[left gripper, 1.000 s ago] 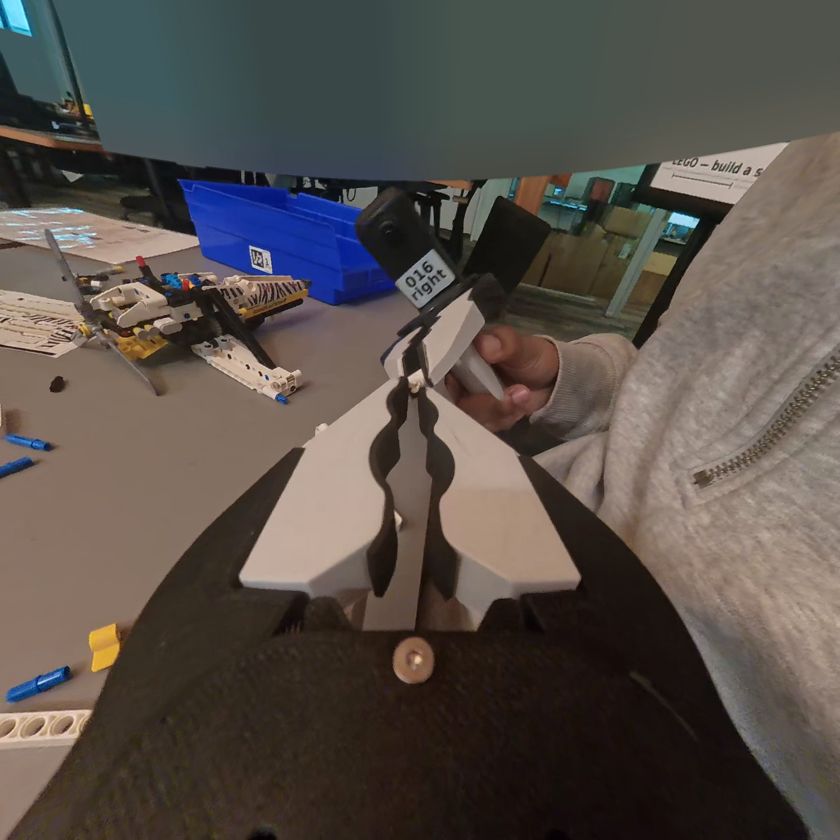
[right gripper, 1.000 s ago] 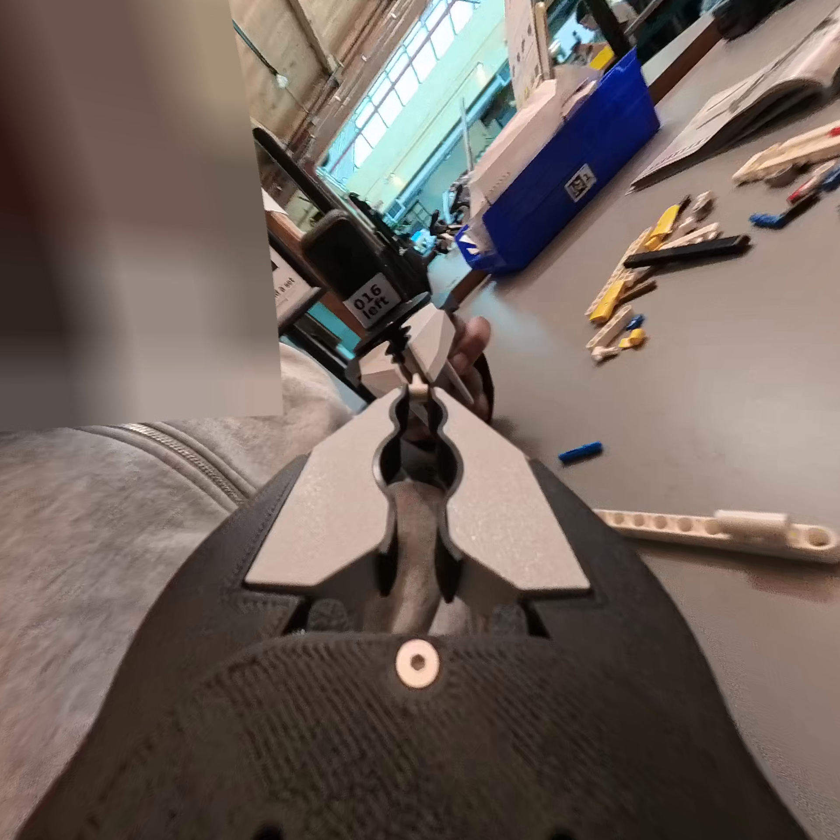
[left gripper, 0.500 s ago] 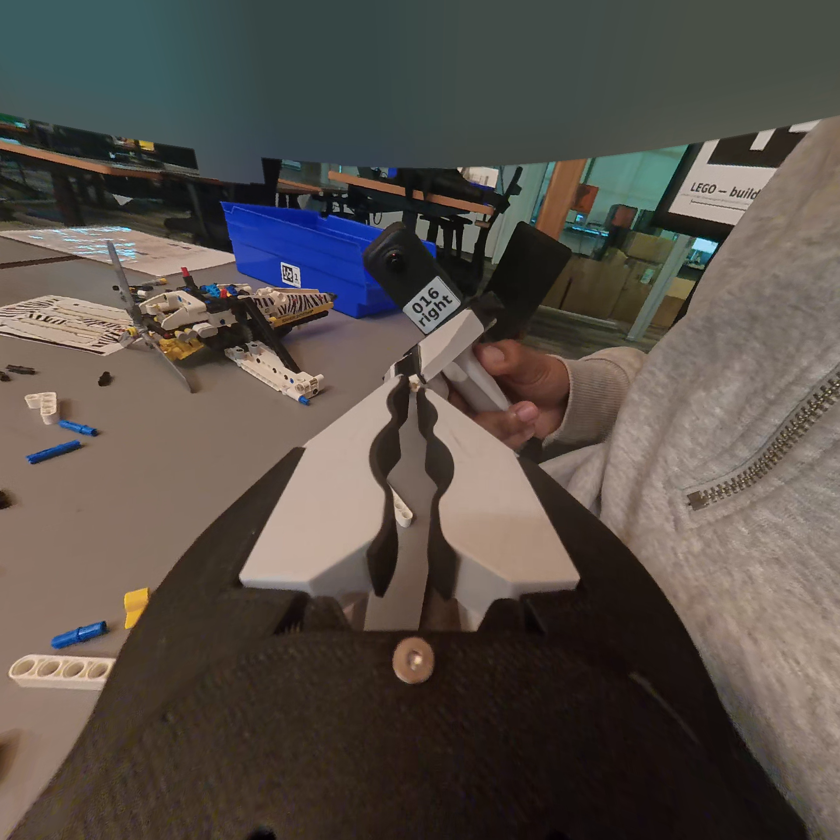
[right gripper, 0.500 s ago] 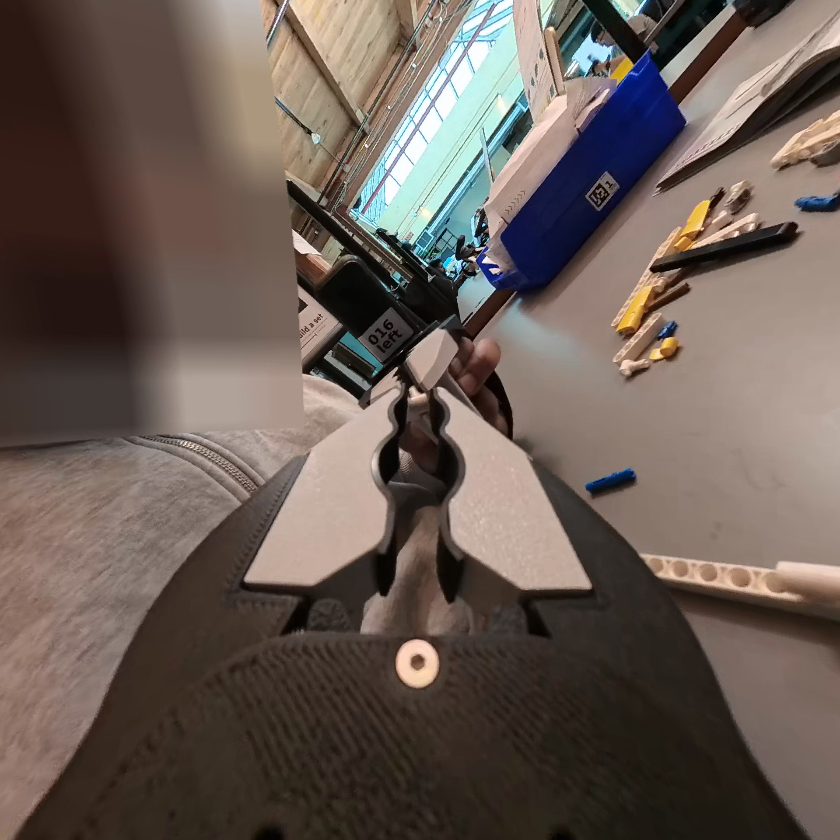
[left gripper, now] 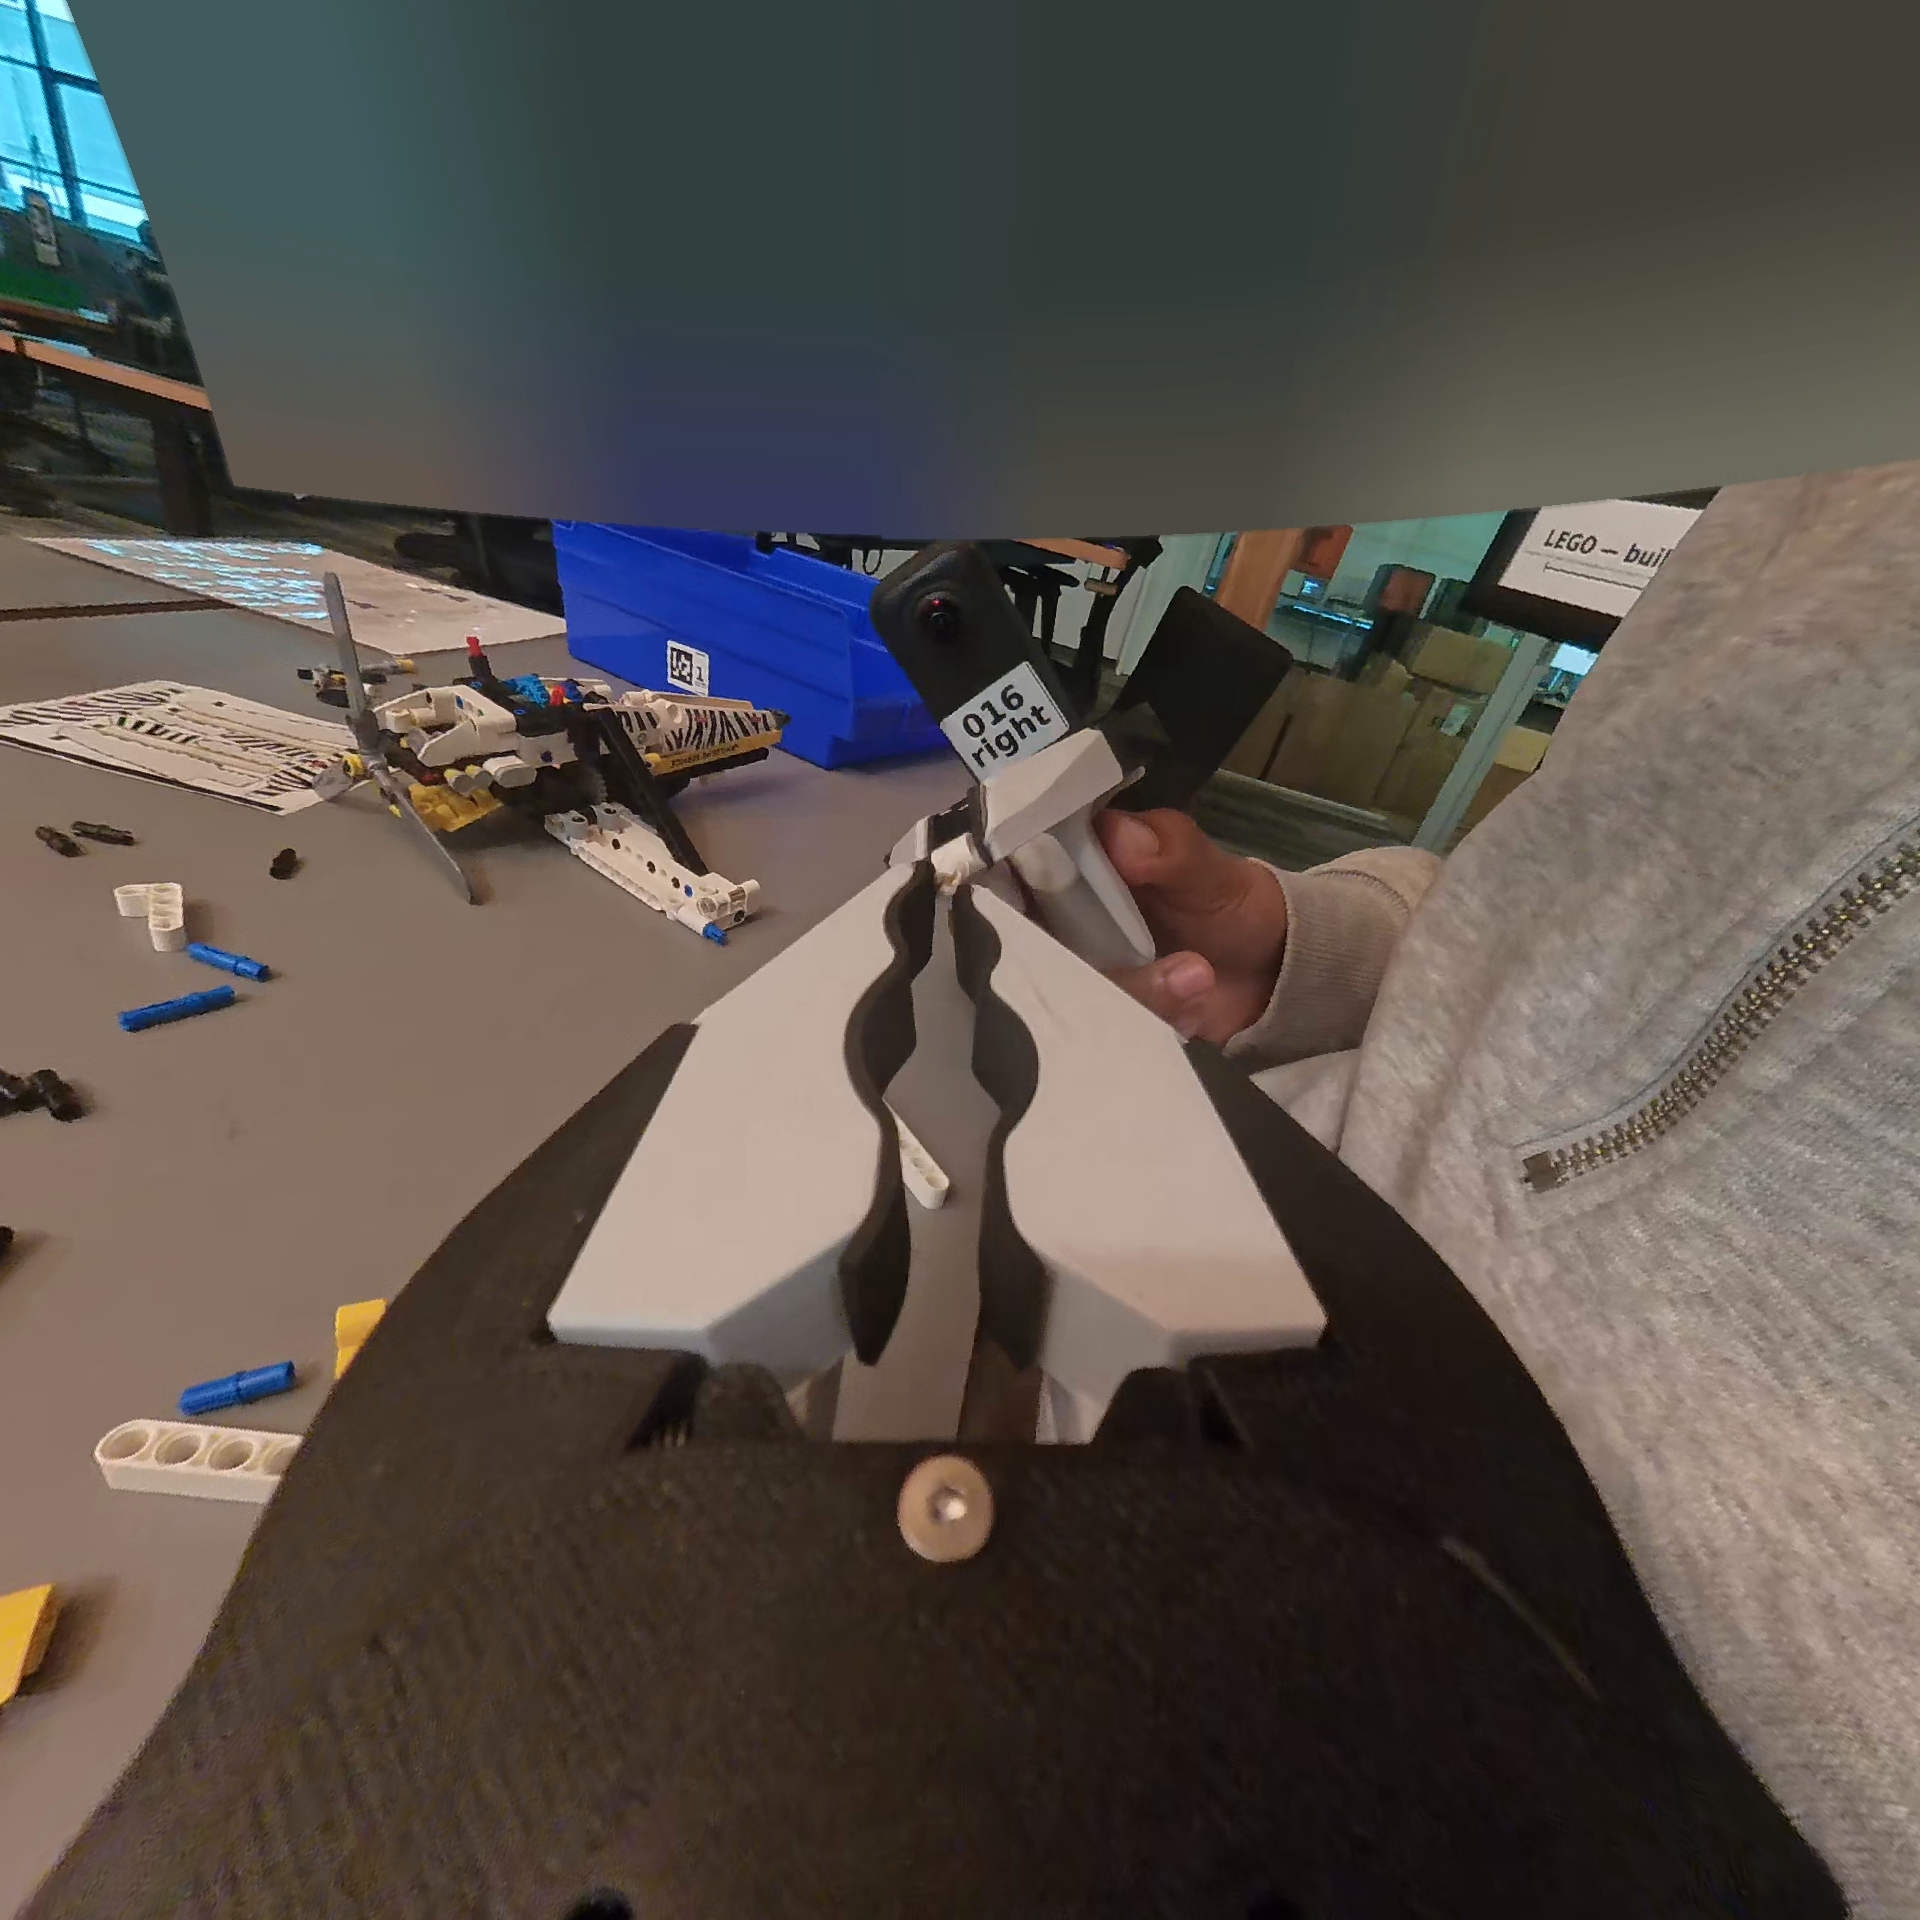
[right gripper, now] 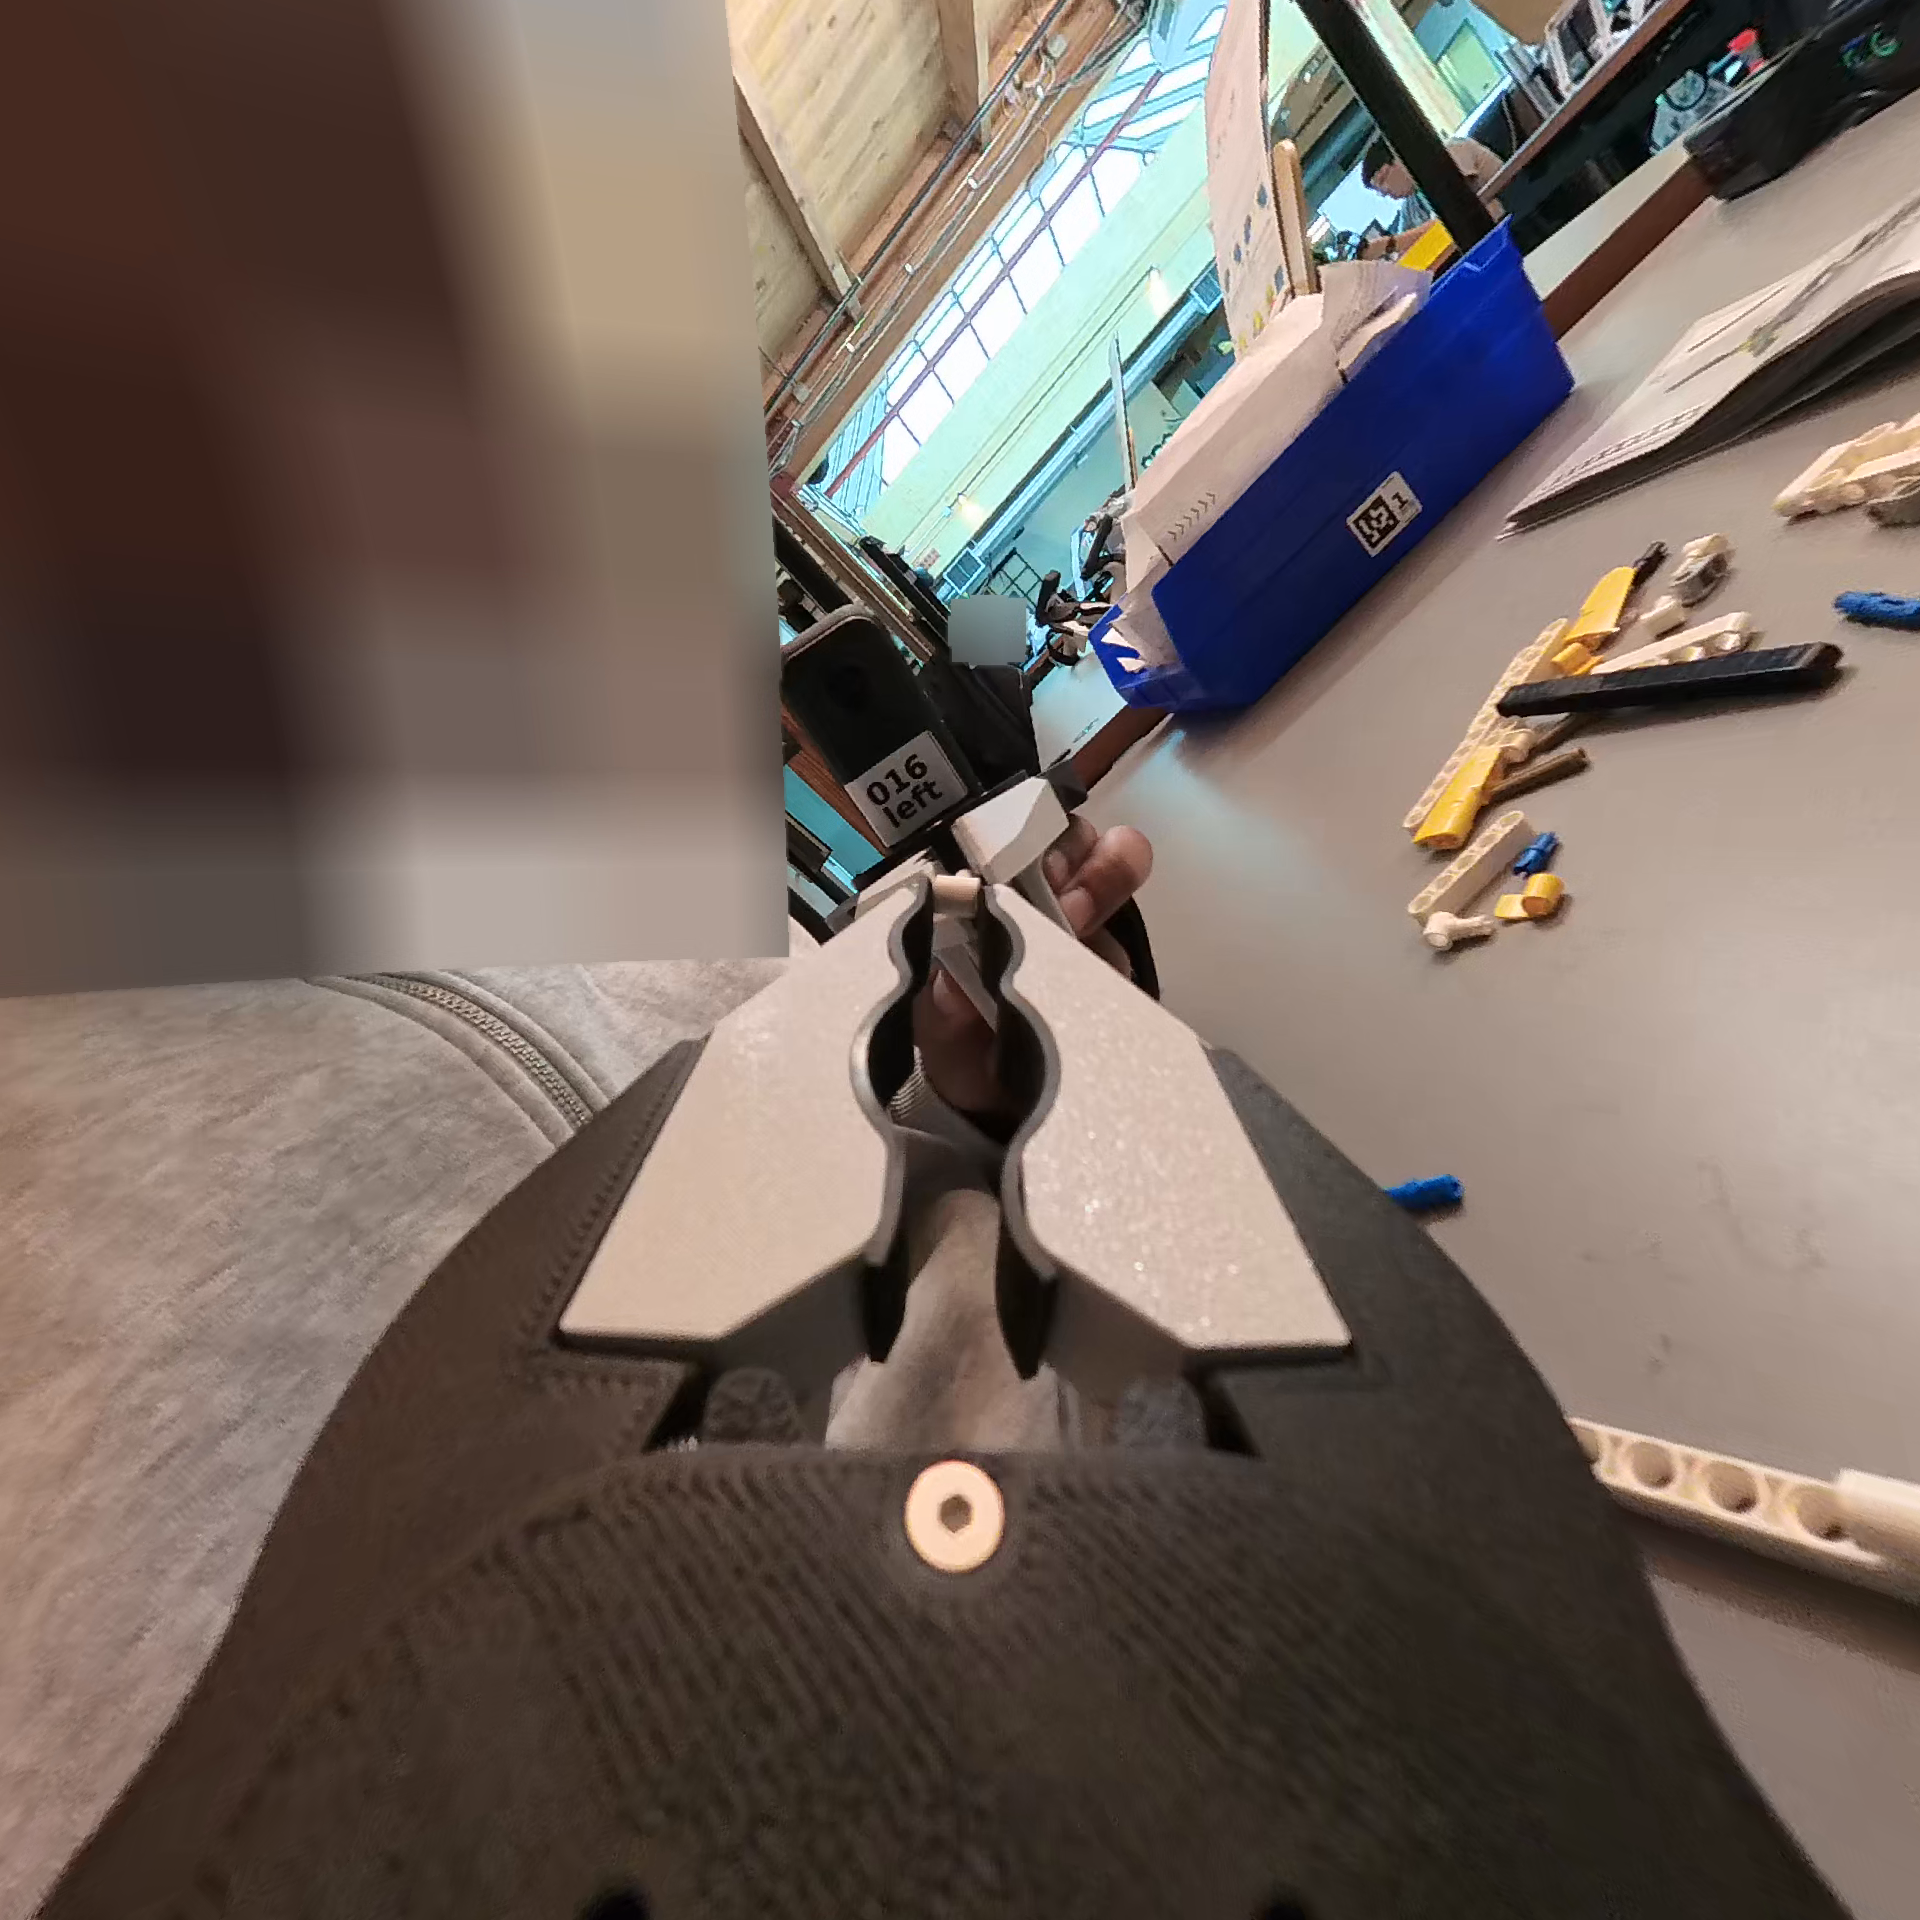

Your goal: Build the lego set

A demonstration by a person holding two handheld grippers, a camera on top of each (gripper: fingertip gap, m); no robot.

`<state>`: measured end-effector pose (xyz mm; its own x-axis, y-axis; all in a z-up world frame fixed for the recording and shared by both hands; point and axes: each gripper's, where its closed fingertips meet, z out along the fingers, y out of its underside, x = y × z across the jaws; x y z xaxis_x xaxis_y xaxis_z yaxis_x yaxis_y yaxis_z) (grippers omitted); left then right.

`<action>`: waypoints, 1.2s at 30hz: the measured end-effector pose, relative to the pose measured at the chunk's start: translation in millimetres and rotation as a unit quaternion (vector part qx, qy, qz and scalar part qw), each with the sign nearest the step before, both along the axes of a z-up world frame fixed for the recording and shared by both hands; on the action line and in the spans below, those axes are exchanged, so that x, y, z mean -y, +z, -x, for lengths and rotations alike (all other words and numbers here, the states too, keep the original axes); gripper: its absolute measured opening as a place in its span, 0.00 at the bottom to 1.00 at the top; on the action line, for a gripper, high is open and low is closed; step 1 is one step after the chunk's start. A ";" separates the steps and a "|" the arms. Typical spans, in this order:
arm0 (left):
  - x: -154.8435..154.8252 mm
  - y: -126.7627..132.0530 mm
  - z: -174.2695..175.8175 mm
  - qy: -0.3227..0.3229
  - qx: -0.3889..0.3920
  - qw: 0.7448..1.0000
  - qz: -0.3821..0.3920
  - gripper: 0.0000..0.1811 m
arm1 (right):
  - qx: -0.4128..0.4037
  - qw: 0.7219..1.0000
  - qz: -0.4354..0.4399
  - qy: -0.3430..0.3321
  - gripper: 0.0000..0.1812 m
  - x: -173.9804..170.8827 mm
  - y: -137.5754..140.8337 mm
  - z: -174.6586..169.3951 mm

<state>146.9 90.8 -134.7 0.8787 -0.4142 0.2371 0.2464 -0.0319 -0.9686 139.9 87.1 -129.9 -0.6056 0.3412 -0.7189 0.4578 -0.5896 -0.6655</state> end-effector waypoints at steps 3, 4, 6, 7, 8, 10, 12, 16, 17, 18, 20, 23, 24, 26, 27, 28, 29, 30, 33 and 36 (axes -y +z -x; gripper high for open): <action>-0.2 -1.8 1.6 0.006 -0.013 1.000 0.004 0.00 | 0.011 1.000 -0.006 -0.002 0.04 -0.2 -3.0 2.6; -0.5 -3.0 1.8 0.009 -0.019 1.000 0.005 0.00 | 0.014 1.000 -0.008 -0.003 0.05 -0.1 -4.1 3.8; -1.7 -5.2 0.9 0.012 -0.026 1.000 0.011 0.00 | 0.016 1.000 -0.010 -0.005 0.05 -0.2 -5.7 5.9; -2.1 -5.9 0.5 0.013 -0.028 0.999 0.012 0.00 | 0.016 1.000 -0.010 -0.005 0.05 -0.2 -5.9 6.5; -2.5 -6.6 0.2 0.014 -0.030 0.999 0.015 0.00 | 0.015 1.000 -0.010 -0.006 0.04 -0.3 -5.7 6.9; -3.5 -7.3 1.2 0.017 -0.029 0.999 0.018 0.00 | 0.012 1.000 -0.009 -0.009 0.04 -1.1 -4.2 7.5; -4.0 -7.7 2.4 0.019 -0.024 0.999 0.020 0.00 | 0.012 1.000 -0.016 -0.014 0.04 -1.8 -4.5 8.6; -5.1 -8.8 2.4 0.022 -0.026 0.999 0.024 0.00 | 0.005 0.999 -0.043 -0.026 0.03 -2.2 -5.9 10.5; -5.4 -9.2 2.3 0.023 -0.028 0.999 0.025 0.00 | 0.004 0.998 -0.049 -0.029 0.03 -2.4 -6.0 10.7; -5.5 -9.3 2.1 0.023 -0.030 0.999 0.026 0.00 | 0.003 0.998 -0.054 -0.031 0.03 -2.6 -6.1 10.9; -5.9 -9.6 2.0 0.024 -0.030 0.999 0.026 0.00 | 0.002 0.998 -0.062 -0.034 0.03 -2.8 -6.3 10.8; -7.1 -10.4 2.2 0.023 -0.021 0.999 0.032 0.01 | 0.003 0.996 -0.080 -0.040 0.03 -3.5 -7.5 10.3; -7.5 -10.5 2.6 0.022 -0.014 0.999 0.034 0.01 | 0.005 0.995 -0.086 -0.042 0.03 -4.2 -7.6 10.3; -8.3 -9.5 6.6 0.026 0.010 0.999 0.039 0.05 | 0.013 0.994 -0.092 -0.056 0.03 -9.7 -6.9 10.7; -8.5 -9.6 8.9 0.025 0.023 0.998 0.043 0.06 | 0.017 0.993 -0.095 -0.064 0.03 -14.0 -6.3 10.3; -8.5 -10.2 10.4 0.022 0.034 0.998 0.049 0.06 | 0.023 0.992 -0.098 -0.073 0.03 -18.8 -6.3 9.6; -9.1 -12.4 11.8 0.021 0.043 0.997 0.059 0.06 | 0.032 0.991 -0.105 -0.080 0.03 -23.4 -7.3 8.6; -10.4 -17.1 12.6 0.019 0.050 0.996 0.075 0.06 | 0.043 0.988 -0.117 -0.087 0.03 -27.4 -9.5 7.3; -16.6 -36.1 14.6 0.029 0.056 0.989 0.131 0.10 | 0.096 0.971 -0.193 -0.105 0.03 -36.9 -25.6 3.4; -21.9 -46.4 19.2 0.051 0.052 0.984 0.165 0.14 | 0.162 0.931 -0.309 -0.104 0.04 -39.1 -49.0 -1.9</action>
